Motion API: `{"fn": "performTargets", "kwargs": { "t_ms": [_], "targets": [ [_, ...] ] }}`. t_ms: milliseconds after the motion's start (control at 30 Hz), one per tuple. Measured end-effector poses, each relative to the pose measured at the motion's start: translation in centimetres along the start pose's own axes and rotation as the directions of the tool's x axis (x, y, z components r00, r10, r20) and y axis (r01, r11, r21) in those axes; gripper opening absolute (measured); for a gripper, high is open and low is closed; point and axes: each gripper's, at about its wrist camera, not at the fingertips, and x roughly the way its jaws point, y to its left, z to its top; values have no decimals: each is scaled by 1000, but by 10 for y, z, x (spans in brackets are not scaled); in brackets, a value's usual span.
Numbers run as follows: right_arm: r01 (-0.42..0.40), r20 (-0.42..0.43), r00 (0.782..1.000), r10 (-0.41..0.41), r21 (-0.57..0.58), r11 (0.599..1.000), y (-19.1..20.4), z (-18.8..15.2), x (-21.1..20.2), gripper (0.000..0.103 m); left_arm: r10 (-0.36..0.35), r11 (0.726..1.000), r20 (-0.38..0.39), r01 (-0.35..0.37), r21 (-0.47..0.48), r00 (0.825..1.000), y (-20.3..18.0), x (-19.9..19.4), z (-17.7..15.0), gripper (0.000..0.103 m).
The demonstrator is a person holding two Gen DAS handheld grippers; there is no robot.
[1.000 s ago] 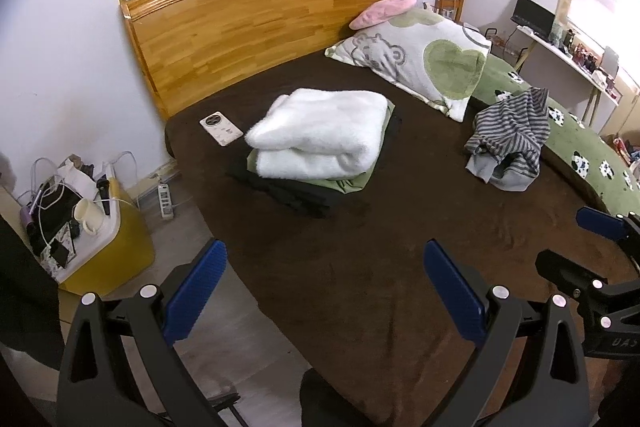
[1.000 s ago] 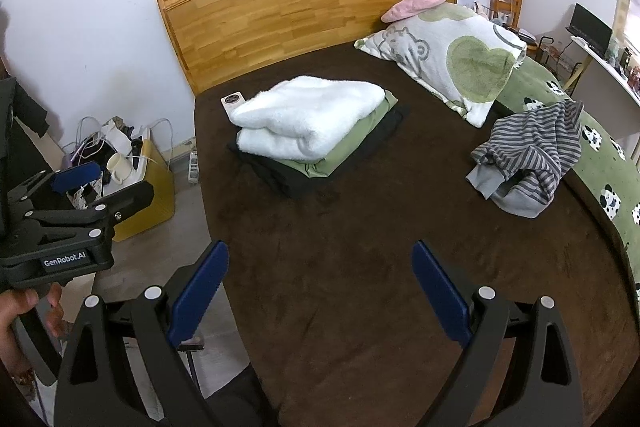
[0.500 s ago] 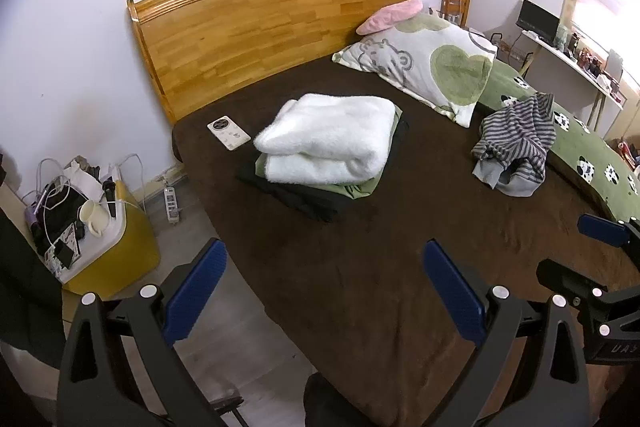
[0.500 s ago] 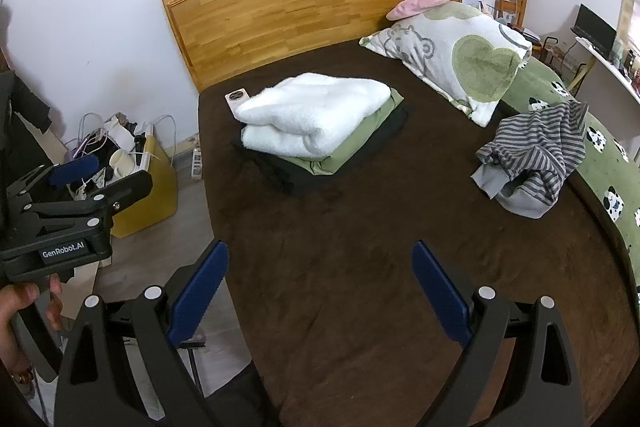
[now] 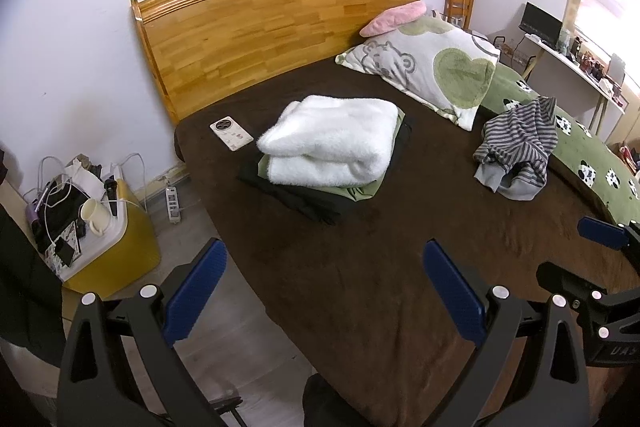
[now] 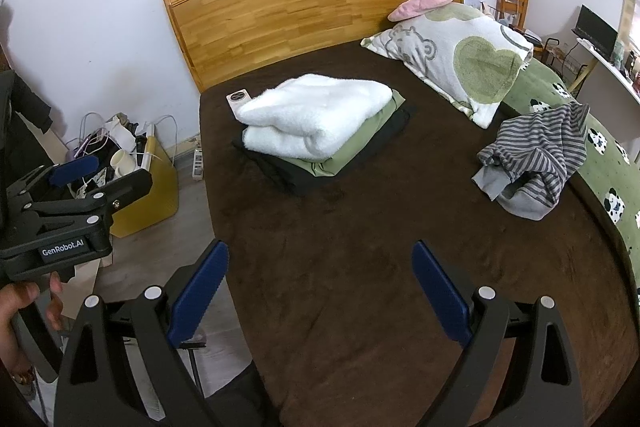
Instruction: Fold large clothes
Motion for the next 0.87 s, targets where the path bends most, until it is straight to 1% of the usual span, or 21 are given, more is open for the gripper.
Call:
{"fn": "performTargets", "kwargs": {
  "t_ms": [533,867],
  "targets": [
    [0,1,1000,0,-1,1000,1,0,-1,91,-1,1000,-4,1,2,1000,2,1,1,96],
    [-1,0,1000,1,0,1000,2,3,-1,91,15,1000,-10,-15,-9,1000,3,2,4,96]
  ]
}}
